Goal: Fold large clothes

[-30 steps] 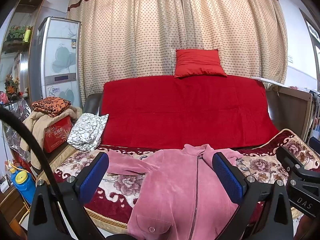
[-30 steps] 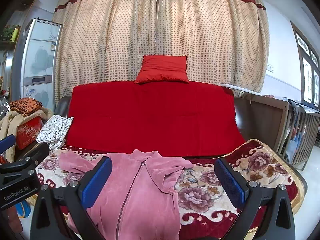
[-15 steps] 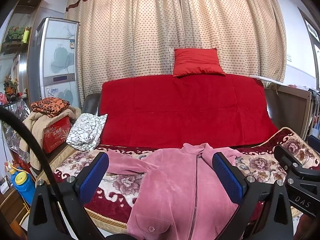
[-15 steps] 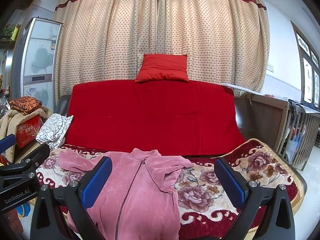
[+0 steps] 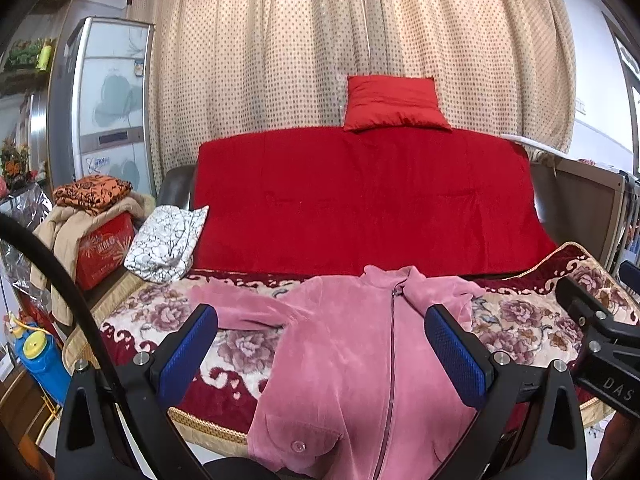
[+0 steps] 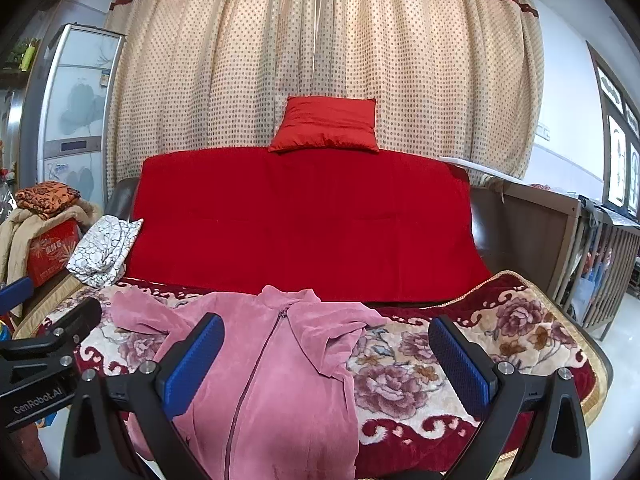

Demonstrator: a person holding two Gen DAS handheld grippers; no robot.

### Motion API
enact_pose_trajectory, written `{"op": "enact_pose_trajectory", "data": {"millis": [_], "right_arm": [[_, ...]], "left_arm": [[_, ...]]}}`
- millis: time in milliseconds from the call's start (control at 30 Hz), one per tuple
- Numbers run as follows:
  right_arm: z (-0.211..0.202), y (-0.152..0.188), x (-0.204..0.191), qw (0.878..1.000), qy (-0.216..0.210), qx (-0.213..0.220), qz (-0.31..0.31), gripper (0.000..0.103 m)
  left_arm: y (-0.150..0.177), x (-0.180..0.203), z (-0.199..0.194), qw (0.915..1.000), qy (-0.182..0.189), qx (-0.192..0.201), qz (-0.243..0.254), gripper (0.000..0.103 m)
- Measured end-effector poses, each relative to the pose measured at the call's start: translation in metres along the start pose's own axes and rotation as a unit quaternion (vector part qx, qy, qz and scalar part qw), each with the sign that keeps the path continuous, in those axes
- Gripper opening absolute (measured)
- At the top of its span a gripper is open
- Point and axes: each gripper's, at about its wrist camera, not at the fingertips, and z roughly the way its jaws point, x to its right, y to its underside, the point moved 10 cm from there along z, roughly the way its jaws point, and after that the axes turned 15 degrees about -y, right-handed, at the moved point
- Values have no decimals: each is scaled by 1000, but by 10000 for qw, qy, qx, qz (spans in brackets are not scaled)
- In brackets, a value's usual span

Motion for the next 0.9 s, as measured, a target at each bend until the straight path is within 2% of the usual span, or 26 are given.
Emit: {"op": "enact_pose_trajectory", "data": {"millis": [367,600,900], "right_arm": [[5,3,2,10000,8,-38,-1,103],[18,12,6,9998,15,-207,26,103],[21,15,4,9997,6,-247,7,103]], "left_arm": [[3,-1,6,10000,-64,-47,10,103],[16,1,22,9994,-91,-318,74,103],[10,1,15,9998,-82,-192,43,103]]}}
